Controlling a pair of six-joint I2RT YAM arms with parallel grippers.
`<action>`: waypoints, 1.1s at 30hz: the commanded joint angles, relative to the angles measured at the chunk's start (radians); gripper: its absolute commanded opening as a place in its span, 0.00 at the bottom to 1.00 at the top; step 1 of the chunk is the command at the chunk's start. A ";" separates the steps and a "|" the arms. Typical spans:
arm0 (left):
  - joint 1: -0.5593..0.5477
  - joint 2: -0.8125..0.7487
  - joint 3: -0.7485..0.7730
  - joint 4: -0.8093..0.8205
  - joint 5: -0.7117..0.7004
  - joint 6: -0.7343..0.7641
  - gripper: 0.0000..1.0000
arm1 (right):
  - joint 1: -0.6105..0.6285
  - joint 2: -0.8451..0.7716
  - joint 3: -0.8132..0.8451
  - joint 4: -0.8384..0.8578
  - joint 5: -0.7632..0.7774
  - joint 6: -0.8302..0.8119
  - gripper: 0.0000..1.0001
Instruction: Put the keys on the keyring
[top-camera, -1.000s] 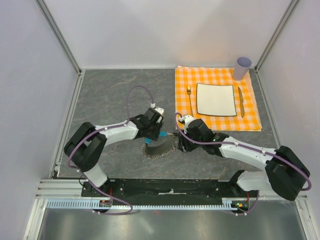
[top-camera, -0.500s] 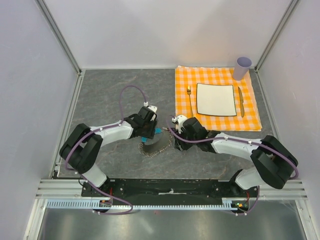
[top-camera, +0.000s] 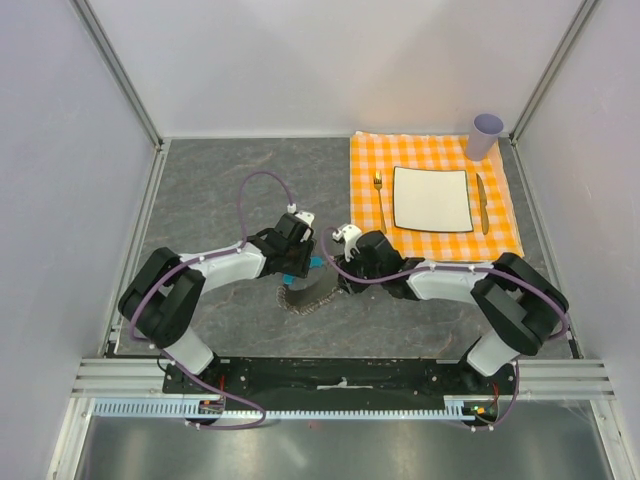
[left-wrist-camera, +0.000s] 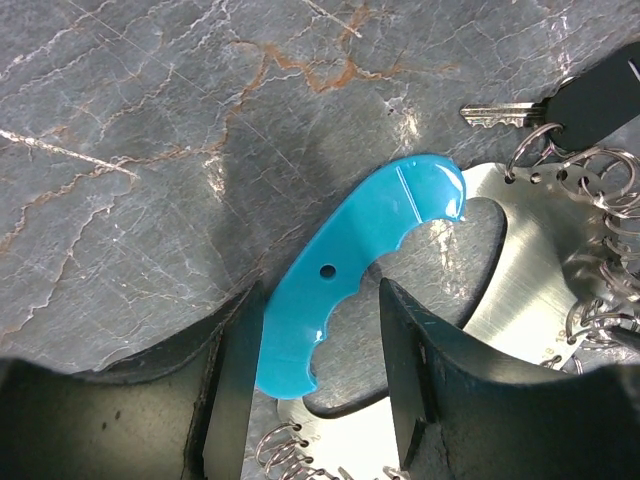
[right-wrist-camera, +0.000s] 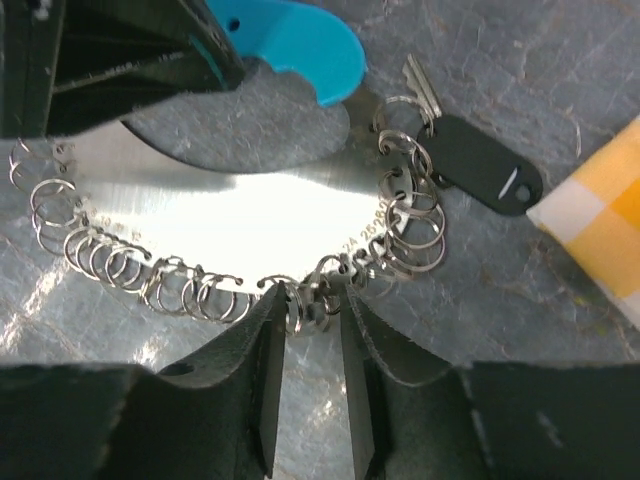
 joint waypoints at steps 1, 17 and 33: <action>-0.005 -0.010 -0.027 0.002 0.028 -0.038 0.56 | 0.006 0.047 0.056 0.075 0.044 -0.036 0.31; 0.007 -0.065 -0.079 0.027 -0.029 -0.046 0.56 | 0.095 -0.120 0.232 -0.301 0.002 0.033 0.00; 0.015 -0.163 -0.128 0.063 -0.079 -0.063 0.56 | 0.101 0.022 0.202 -0.132 0.032 0.058 0.00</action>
